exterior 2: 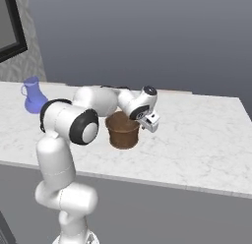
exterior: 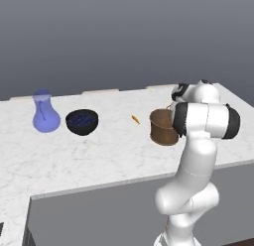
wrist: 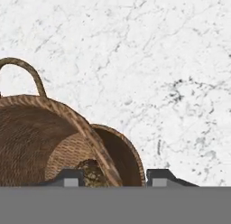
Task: Open the cabinet, pick up the bread from the cabinet and place it in the basket. Then move the basket to the dining counter.
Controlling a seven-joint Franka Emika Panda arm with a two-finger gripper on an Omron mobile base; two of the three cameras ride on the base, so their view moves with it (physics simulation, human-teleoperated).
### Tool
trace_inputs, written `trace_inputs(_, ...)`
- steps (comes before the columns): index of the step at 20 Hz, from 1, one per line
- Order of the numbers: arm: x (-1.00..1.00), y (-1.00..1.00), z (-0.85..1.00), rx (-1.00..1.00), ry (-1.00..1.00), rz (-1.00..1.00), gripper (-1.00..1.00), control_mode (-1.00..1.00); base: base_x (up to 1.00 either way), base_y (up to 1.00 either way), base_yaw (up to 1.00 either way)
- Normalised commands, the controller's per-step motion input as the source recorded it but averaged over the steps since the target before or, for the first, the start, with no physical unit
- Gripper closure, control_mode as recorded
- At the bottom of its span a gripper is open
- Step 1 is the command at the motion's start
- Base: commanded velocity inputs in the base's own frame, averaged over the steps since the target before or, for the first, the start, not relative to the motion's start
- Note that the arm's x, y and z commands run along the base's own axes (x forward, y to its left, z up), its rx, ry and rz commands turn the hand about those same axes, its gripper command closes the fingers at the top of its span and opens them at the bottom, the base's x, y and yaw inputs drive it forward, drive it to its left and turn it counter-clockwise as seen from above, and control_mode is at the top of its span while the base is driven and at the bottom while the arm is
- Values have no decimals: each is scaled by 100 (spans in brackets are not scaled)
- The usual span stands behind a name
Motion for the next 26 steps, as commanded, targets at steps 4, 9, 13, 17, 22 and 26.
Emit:
trace_inputs(4,-33,18,16,0,-18,0,-100,-100,0,0,0)
trace_inputs(9,-74,9,49,0,-21,0,-100,-100,0,0,0)
trace_inputs(13,-85,39,62,-2,-15,0,-100,-100,0,0,0)
trace_inputs(17,-91,57,61,-3,-9,0,-100,-100,0,0,0)
trace_inputs(22,-81,65,98,-11,-17,0,-100,-100,0,0,0)
trace_inputs(26,-90,79,94,-11,-8,2,-100,-100,0,0,0)
